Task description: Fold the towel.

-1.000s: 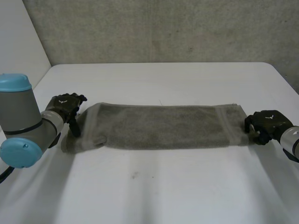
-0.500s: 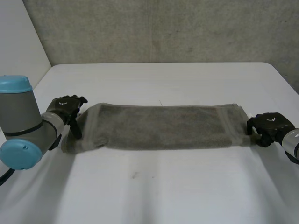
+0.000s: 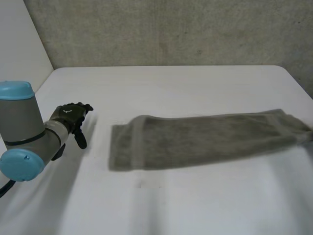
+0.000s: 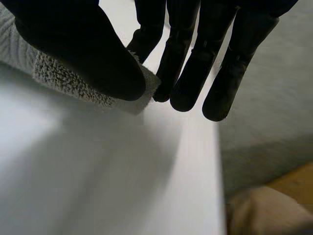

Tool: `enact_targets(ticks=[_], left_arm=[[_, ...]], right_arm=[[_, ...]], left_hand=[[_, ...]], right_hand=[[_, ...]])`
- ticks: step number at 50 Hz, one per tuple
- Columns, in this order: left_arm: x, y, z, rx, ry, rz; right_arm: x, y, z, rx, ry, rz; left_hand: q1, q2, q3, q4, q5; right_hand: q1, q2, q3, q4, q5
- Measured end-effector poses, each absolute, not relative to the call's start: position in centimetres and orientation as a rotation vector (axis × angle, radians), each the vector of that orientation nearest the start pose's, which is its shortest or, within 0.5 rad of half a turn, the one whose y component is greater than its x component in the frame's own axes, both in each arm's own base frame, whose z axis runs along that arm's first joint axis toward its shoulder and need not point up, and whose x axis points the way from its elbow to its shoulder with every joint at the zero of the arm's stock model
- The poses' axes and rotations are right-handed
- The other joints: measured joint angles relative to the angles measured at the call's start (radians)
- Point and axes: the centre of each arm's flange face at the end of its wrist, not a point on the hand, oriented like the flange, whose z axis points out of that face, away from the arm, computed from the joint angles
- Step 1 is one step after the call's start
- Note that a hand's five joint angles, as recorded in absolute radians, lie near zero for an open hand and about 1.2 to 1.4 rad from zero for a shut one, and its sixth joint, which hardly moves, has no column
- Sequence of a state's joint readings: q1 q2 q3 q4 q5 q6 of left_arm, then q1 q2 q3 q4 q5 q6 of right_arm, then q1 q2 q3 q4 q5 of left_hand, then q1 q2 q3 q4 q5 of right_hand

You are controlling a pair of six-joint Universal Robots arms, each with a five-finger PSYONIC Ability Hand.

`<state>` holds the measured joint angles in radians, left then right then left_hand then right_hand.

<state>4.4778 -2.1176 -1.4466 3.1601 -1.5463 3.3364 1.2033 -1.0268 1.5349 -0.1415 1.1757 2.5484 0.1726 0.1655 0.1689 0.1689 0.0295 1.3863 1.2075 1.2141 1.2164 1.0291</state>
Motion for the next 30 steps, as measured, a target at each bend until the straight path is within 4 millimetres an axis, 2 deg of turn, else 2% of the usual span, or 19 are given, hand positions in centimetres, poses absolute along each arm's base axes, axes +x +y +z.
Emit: enact_targets(ticks=[2, 6, 8, 10, 11, 12, 13, 15, 16, 18, 19, 20, 21, 22, 24, 26, 27, 28, 30], left_arm=[[-21.7, -33.0, 15.8, 0.590, 2.593, -1.752], [-21.7, -32.9, 15.9, 0.592, 2.591, -1.756], [-21.8, -32.9, 16.1, 0.592, 2.589, -1.762], [-21.8, -32.9, 16.2, 0.591, 2.587, -1.767], [-21.8, -32.9, 16.3, 0.590, 2.585, -1.769], [-21.8, -32.9, 16.3, 0.590, 2.585, -1.769], [-21.8, -32.8, 16.4, 0.589, 2.584, -1.774], [-21.8, -32.8, 16.5, 0.588, 2.581, -1.778], [-21.8, -32.8, 16.6, 0.587, 2.581, -1.780], [-21.8, -32.8, 16.7, 0.585, 2.578, -1.785], [-21.8, -32.8, 16.7, 0.585, 2.578, -1.785], [-21.8, -32.8, 16.8, 0.584, 2.577, -1.787], [-21.8, -32.8, 16.9, 0.583, 2.576, -1.790], [-21.8, -32.8, 16.9, 0.583, 2.576, -1.790], [-21.8, -32.8, 17.0, 0.580, 2.574, -1.794], [-21.7, -32.8, 17.0, 0.578, 2.574, -1.795], [-21.7, -32.8, 17.0, 0.578, 2.574, -1.795], [-21.7, -32.8, 17.0, 0.573, 2.575, -1.797], [-21.7, -32.8, 17.0, 0.569, 2.577, -1.796]], right_arm=[[1.3, -40.1, 15.3, -0.666, 2.695, -1.961], [0.0, -40.6, 16.5, -0.674, 2.705, -2.020], [0.7, -40.9, 17.5, -0.710, 2.674, -2.049], [2.8, -41.1, 18.7, -0.767, 2.606, -2.075], [4.6, -41.1, 19.4, -0.805, 2.551, -2.089], [4.6, -41.1, 19.4, -0.805, 2.551, -2.089], [8.6, -40.9, 20.9, -0.876, 2.427, -2.110], [12.9, -40.2, 22.2, -0.937, 2.295, -2.113], [13.9, -39.9, 22.5, -0.951, 2.262, -2.112], [19.4, -38.2, 23.6, -1.011, 2.100, -2.084], [19.4, -38.2, 23.6, -1.011, 2.100, -2.084], [20.9, -37.6, 23.8, -1.028, 2.057, -2.068], [25.1, -35.5, 24.0, -1.074, 1.943, -2.016], [25.1, -35.5, 24.0, -1.074, 1.943, -2.016], [31.3, -31.3, 23.4, -1.155, 1.793, -1.892], [33.4, -29.5, 22.8, -1.189, 1.745, -1.838], [33.4, -29.5, 22.8, -1.189, 1.745, -1.838], [37.0, -25.5, 21.1, -1.266, 1.665, -1.713], [38.8, -23.0, 19.7, -1.313, 1.628, -1.637]], left_hand=[[0.000, 0.000, 0.000, 0.000, 0.000], [0.000, 0.000, 0.000, 0.000, 0.000], [0.000, 0.000, 0.000, 0.000, 0.000], [0.000, 0.000, 0.000, 0.000, 0.000], [0.000, 0.000, 0.000, 0.000, 0.000], [0.000, 0.000, 0.000, 0.000, 0.000], [0.000, 0.000, 0.000, 0.000, 0.000], [0.000, 0.000, 0.000, 0.000, 0.000], [0.000, 0.000, 0.000, 0.000, 0.000], [0.000, 0.000, 0.000, 0.000, 0.000], [0.000, 0.000, 0.000, 0.000, 0.000], [0.000, 0.000, 0.000, 0.000, 0.000], [0.000, 0.000, 0.000, 0.000, 0.000], [0.000, 0.000, 0.000, 0.000, 0.000], [0.000, 0.000, 0.000, 0.000, 0.000], [0.000, 0.000, 0.000, 0.000, 0.000], [0.000, 0.000, 0.000, 0.000, 0.000], [0.000, 0.000, 0.000, 0.000, 0.000], [0.000, 0.000, 0.000, 0.000, 0.000]], right_hand=[[0.001, 0.000, 0.000, 0.000, 0.002], [0.001, 0.000, 0.000, 0.000, 0.003], [0.002, 0.000, 0.000, 0.000, 0.002], [0.002, 0.002, 0.000, 0.001, 0.003], [0.003, 0.005, 0.001, 0.001, 0.004], [0.003, 0.005, 0.001, 0.001, 0.004], [0.003, 0.006, 0.001, 0.001, 0.004], [0.003, 0.006, 0.001, 0.001, 0.004], [0.003, 0.006, 0.001, 0.001, 0.004], [0.004, 0.008, 0.001, 0.001, 0.004], [0.004, 0.008, 0.001, 0.001, 0.004], [0.004, 0.009, 0.001, 0.001, 0.004], [0.004, 0.009, 0.001, 0.001, 0.005], [0.004, 0.009, 0.001, 0.001, 0.005], [0.004, 0.009, 0.001, 0.001, 0.006], [0.004, 0.009, 0.001, 0.001, 0.006], [0.004, 0.009, 0.001, 0.001, 0.006], [0.005, 0.009, 0.001, 0.001, 0.006], [0.005, 0.009, 0.001, 0.001, 0.006]])
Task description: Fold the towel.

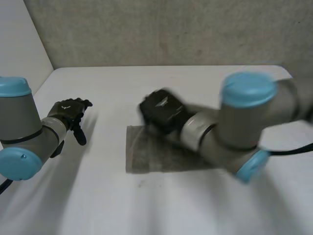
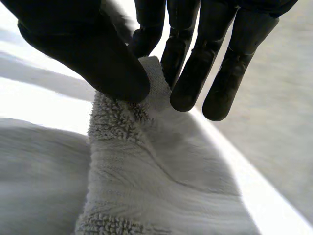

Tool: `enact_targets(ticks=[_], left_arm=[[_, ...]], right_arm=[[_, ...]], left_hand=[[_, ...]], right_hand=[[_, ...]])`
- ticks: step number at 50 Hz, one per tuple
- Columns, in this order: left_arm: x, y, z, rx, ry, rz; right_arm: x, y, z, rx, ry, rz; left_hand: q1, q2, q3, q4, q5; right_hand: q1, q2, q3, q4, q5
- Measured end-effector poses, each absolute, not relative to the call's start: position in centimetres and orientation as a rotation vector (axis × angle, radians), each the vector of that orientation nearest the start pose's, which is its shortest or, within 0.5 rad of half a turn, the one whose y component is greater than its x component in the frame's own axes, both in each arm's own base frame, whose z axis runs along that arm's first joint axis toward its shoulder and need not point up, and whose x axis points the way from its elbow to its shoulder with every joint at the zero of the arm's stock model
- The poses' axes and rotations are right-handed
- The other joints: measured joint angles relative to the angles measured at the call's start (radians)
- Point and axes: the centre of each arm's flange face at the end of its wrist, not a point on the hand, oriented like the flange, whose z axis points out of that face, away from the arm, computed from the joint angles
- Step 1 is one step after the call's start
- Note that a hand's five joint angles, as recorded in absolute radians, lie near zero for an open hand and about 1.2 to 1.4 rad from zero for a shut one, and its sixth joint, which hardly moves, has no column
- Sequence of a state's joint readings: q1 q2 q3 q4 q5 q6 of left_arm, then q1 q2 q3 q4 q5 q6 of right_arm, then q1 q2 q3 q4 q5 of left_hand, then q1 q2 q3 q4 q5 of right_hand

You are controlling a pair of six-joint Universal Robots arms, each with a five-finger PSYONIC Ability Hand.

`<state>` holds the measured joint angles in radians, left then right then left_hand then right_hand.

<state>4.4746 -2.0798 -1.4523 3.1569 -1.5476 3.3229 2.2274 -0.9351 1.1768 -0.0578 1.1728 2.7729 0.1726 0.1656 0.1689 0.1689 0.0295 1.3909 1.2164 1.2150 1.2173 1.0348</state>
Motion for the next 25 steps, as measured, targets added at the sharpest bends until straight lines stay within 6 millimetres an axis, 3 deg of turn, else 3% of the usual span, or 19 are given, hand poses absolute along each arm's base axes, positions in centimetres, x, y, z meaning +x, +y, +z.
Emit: enact_targets(ticks=[5, 9, 12, 13, 14, 15, 16, 18, 25], left_arm=[[-21.6, -32.8, 16.9, 0.567, 2.584, -1.789], [-21.6, -32.7, 16.8, 0.569, 2.588, -1.785], [-21.6, -32.6, 16.8, 0.572, 2.589, -1.785], [-21.7, -32.6, 16.8, 0.572, 2.589, -1.785], [-21.7, -32.6, 16.8, 0.573, 2.588, -1.786], [-21.7, -32.6, 16.8, 0.573, 2.588, -1.786], [-21.7, -32.6, 16.8, 0.575, 2.587, -1.789], [-21.8, -32.6, 17.0, 0.578, 2.584, -1.795], [-22.9, -32.3, 17.7, 0.614, 2.565, -1.841]], right_arm=[[40.8, -19.8, 16.9, -1.384, 1.602, -1.521], [41.2, -19.0, 15.2, -1.415, 1.632, -1.456], [40.9, -19.0, 14.9, -1.420, 1.667, -1.425], [40.7, -19.0, 15.0, -1.419, 1.677, -1.419], [40.3, -19.3, 15.4, -1.414, 1.694, -1.415], [40.3, -19.3, 15.4, -1.414, 1.694, -1.415], [39.5, -20.0, 16.2, -1.394, 1.723, -1.422], [38.3, -21.0, 17.2, -1.357, 1.765, -1.437], [32.3, -24.5, 19.6, -1.161, 1.939, -1.505]], left_hand=[[0.000, 0.000, 0.000, 0.000, 0.000], [0.000, 0.000, 0.000, 0.000, 0.000], [0.000, 0.000, 0.000, 0.000, 0.000], [0.000, 0.000, 0.000, 0.000, 0.000], [0.000, 0.000, 0.000, 0.000, 0.000], [0.000, 0.000, 0.000, 0.000, 0.000], [0.000, 0.000, 0.000, 0.000, 0.000], [0.000, 0.000, 0.000, 0.000, 0.000], [0.000, 0.000, 0.000, 0.000, 0.000]], right_hand=[[0.000, 0.000, 0.000, 0.000, 0.000], [-0.053, -0.047, -0.030, -0.033, -0.028], [-0.527, -0.506, -0.501, -0.480, -0.438], [-0.576, -0.554, -0.550, -0.553, -0.483], [-0.825, -0.800, -0.795, -0.771, -0.712], [-0.825, -0.800, -0.795, -0.771, -0.712], [-1.090, -0.960, -0.954, -0.953, -0.930], [-1.170, -1.013, -1.013, -1.010, -0.981], [-1.205, -1.042, -1.045, -1.041, -1.012]])
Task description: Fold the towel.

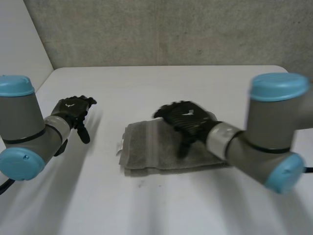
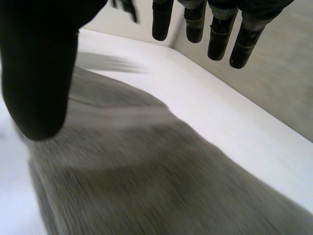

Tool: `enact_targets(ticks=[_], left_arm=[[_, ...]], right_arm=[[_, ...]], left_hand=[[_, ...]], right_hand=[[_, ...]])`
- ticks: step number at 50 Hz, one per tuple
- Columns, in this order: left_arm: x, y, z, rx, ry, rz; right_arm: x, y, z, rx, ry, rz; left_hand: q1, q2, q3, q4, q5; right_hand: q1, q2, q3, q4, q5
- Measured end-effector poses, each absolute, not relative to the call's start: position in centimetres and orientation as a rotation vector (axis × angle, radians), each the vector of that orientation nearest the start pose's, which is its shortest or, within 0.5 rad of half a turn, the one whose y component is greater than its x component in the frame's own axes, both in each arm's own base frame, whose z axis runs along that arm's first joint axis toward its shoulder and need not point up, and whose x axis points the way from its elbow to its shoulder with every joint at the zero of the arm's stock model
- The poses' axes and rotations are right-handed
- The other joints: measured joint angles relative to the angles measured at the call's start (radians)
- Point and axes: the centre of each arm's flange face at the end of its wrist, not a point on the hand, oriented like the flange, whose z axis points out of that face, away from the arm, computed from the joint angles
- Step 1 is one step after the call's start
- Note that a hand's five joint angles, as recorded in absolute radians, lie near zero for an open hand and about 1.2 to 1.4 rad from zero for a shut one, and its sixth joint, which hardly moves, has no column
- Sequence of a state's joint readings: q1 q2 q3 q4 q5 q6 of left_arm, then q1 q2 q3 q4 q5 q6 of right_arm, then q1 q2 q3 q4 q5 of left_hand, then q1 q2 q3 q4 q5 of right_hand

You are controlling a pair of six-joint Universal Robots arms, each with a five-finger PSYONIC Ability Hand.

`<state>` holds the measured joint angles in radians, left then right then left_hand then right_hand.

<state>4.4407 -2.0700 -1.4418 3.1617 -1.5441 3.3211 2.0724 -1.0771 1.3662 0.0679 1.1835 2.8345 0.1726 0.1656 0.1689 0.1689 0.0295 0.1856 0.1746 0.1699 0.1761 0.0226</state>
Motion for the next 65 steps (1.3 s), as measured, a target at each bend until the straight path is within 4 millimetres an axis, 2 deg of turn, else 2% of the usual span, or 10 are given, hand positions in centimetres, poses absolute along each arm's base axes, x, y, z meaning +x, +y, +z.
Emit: enact_targets(ticks=[7, 15, 32, 39, 43, 48, 52, 59, 63, 65], left_arm=[[-24.3, -31.5, 18.2, 0.669, 2.555, -1.880], [-24.9, -31.0, 18.1, 0.694, 2.560, -1.882], [-24.7, -30.7, 18.1, 0.673, 2.581, -1.877], [-24.6, -30.4, 18.8, 0.663, 2.575, -1.895], [-24.4, -30.1, 19.3, 0.657, 2.567, -1.905], [-24.0, -29.8, 19.5, 0.647, 2.568, -1.903], [-23.7, -29.5, 19.4, 0.638, 2.575, -1.890], [-23.6, -29.4, 19.9, 0.619, 2.572, -1.912], [-23.9, -29.5, 20.4, 0.594, 2.576, -1.950], [-24.3, -29.5, 20.9, 0.576, 2.587, -1.982]], right_arm=[[25.6, -26.7, 17.4, -0.990, 2.145, -1.549], [21.8, -27.3, 13.8, -0.992, 2.262, -1.575], [21.6, -27.8, 12.4, -0.945, 2.264, -1.577], [24.1, -29.3, 16.3, -0.890, 2.102, -1.744], [28.0, -28.3, 18.8, -0.922, 1.956, -1.755], [34.0, -24.9, 19.6, -1.036, 1.808, -1.642], [38.9, -20.2, 17.5, -1.215, 1.727, -1.453], [40.0, -17.5, 15.4, -1.415, 1.700, -1.335], [38.5, -19.2, 16.7, -1.323, 1.746, -1.384], [36.8, -21.2, 17.8, -1.198, 1.802, -1.436]], left_hand=[[0.000, 0.000, 0.000, 0.000, 0.000], [0.000, 0.000, 0.000, 0.000, 0.000], [0.000, 0.000, 0.000, 0.000, 0.000], [0.000, 0.000, 0.000, 0.000, 0.000], [0.000, 0.000, 0.000, 0.000, 0.000], [0.000, 0.000, 0.000, 0.000, 0.000], [0.000, 0.000, 0.000, 0.000, 0.000], [0.000, 0.000, 0.000, 0.000, 0.000], [0.004, 0.015, 0.010, 0.010, 0.000], [0.022, 0.029, 0.026, 0.025, 0.000]], right_hand=[[0.106, 0.074, 0.078, 0.070, 0.056], [0.481, 0.405, 0.409, 0.403, 0.376], [1.046, 0.904, 0.913, 0.908, 0.871], [1.183, 1.024, 1.037, 1.033, 0.997], [1.189, 1.028, 1.041, 1.037, 1.003], [1.191, 1.029, 1.044, 1.039, 1.006], [1.193, 1.032, 1.044, 1.040, 1.006], [0.778, 0.653, 0.654, 0.649, 0.657], [0.122, 0.100, 0.110, 0.107, 0.099], [0.073, 0.066, 0.067, 0.065, 0.063]])
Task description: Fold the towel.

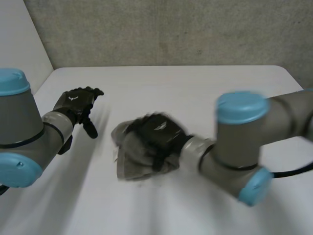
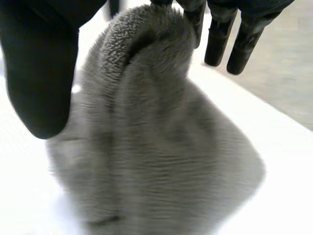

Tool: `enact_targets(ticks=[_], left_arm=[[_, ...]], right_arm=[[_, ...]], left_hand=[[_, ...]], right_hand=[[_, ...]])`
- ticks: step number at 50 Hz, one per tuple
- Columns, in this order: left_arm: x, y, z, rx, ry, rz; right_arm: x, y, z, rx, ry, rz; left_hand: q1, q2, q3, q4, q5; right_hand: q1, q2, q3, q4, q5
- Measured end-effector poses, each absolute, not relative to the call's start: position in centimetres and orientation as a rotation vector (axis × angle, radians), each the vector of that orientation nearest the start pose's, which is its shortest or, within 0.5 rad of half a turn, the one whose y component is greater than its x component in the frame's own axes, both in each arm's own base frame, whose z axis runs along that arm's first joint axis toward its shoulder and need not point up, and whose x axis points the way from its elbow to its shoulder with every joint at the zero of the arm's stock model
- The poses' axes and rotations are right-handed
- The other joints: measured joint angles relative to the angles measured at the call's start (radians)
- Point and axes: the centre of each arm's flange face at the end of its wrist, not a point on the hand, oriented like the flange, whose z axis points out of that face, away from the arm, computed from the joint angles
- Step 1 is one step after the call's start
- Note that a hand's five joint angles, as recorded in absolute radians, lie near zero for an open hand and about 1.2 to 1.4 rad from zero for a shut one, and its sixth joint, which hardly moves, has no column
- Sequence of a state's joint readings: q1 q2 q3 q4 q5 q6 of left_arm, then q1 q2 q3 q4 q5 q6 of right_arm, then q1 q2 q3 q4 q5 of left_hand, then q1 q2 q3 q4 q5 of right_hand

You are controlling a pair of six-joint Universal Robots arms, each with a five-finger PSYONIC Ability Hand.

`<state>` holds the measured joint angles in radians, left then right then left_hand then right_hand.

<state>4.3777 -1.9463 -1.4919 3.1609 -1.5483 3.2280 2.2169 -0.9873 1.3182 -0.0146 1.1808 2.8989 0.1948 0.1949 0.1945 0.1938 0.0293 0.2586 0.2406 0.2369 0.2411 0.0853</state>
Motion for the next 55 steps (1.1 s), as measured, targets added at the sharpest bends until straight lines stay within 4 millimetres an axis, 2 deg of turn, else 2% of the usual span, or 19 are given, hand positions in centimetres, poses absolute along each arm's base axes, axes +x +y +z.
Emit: enact_targets(ticks=[2, 4, 5, 7, 10, 13, 18, 25, 34, 41, 42, 46, 51, 55], left_arm=[[-25.1, -29.3, 21.4, 0.558, 2.610, -2.018], [-25.5, -29.2, 21.5, 0.555, 2.622, -2.029], [-26.4, -28.6, 21.6, 0.559, 2.659, -2.036], [-27.5, -27.7, 21.5, 0.574, 2.714, -2.021], [-29.0, -26.1, 20.9, 0.608, 2.805, -1.963], [-30.4, -23.9, 19.4, 0.627, 2.918, -1.826], [-30.5, -22.6, 17.7, 0.565, 2.938, -1.697], [-30.0, -23.0, 17.7, 0.464, 2.860, -1.698], [-29.9, -24.0, 19.5, 0.439, 2.808, -1.784], [-29.9, -24.8, 21.7, 0.477, 2.734, -1.879], [-30.1, -25.1, 22.5, 0.495, 2.714, -1.920], [-30.7, -25.3, 23.5, 0.527, 2.722, -1.978], [-31.7, -25.1, 22.9, 0.539, 2.790, -1.981], [-32.4, -24.8, 20.6, 0.547, 2.863, -1.883]], right_arm=[[34.6, -23.4, 19.0, -1.030, 1.863, -1.492], [33.9, -24.0, 19.2, -0.976, 1.881, -1.503], [32.8, -25.0, 19.4, -0.880, 1.918, -1.511], [32.2, -25.5, 19.3, -0.822, 1.948, -1.502], [31.8, -26.2, 18.4, -0.763, 2.006, -1.456], [32.1, -26.7, 16.9, -0.750, 2.084, -1.359], [32.7, -27.0, 15.3, -0.767, 2.161, -1.236], [33.0, -27.1, 14.6, -0.782, 2.179, -1.192], [33.0, -27.2, 14.9, -0.784, 2.167, -1.216], [32.8, -27.3, 16.4, -0.779, 2.134, -1.272], [32.8, -27.4, 17.1, -0.776, 2.114, -1.302], [32.8, -27.5, 18.1, -0.773, 2.083, -1.345], [33.1, -27.7, 18.3, -0.772, 2.067, -1.366], [33.4, -28.2, 17.6, -0.772, 2.076, -1.359]], left_hand=[[0.007, 0.011, 0.010, 0.010, 0.004], [0.008, 0.011, 0.011, 0.011, 0.004], [0.013, 0.014, 0.014, 0.014, 0.004], [0.013, 0.015, 0.014, 0.014, 0.004], [0.013, 0.015, 0.014, 0.014, 0.004], [0.013, 0.015, 0.014, 0.014, 0.004], [0.010, 0.013, 0.012, 0.012, 0.002], [0.011, 0.013, 0.012, 0.013, 0.003], [0.010, 0.013, 0.012, 0.012, 0.001], [0.010, 0.011, 0.012, 0.012, 0.000], [0.010, 0.011, 0.012, 0.012, 0.000], [0.011, 0.011, 0.012, 0.012, 0.002], [0.013, 0.013, 0.014, 0.014, 0.004], [0.013, 0.013, 0.014, 0.014, 0.004]], right_hand=[[-0.039, -0.039, -0.038, -0.035, -0.034], [-0.039, -0.039, -0.038, -0.035, -0.034], [-0.055, -0.052, -0.053, -0.050, -0.049], [-0.060, -0.054, -0.055, -0.052, -0.053], [-0.068, -0.064, -0.063, -0.061, -0.060], [-0.073, -0.068, -0.067, -0.066, -0.063], [-0.074, -0.068, -0.067, -0.066, -0.066], [-0.075, -0.068, -0.067, -0.066, -0.066], [-0.076, -0.068, -0.067, -0.066, -0.066], [-0.076, -0.068, -0.067, -0.066, -0.066], [-0.076, -0.068, -0.067, -0.066, -0.066], [-0.076, -0.068, -0.067, -0.066, -0.066], [-0.076, -0.068, -0.067, -0.066, -0.066], [-0.076, -0.068, -0.067, -0.066, -0.066]])
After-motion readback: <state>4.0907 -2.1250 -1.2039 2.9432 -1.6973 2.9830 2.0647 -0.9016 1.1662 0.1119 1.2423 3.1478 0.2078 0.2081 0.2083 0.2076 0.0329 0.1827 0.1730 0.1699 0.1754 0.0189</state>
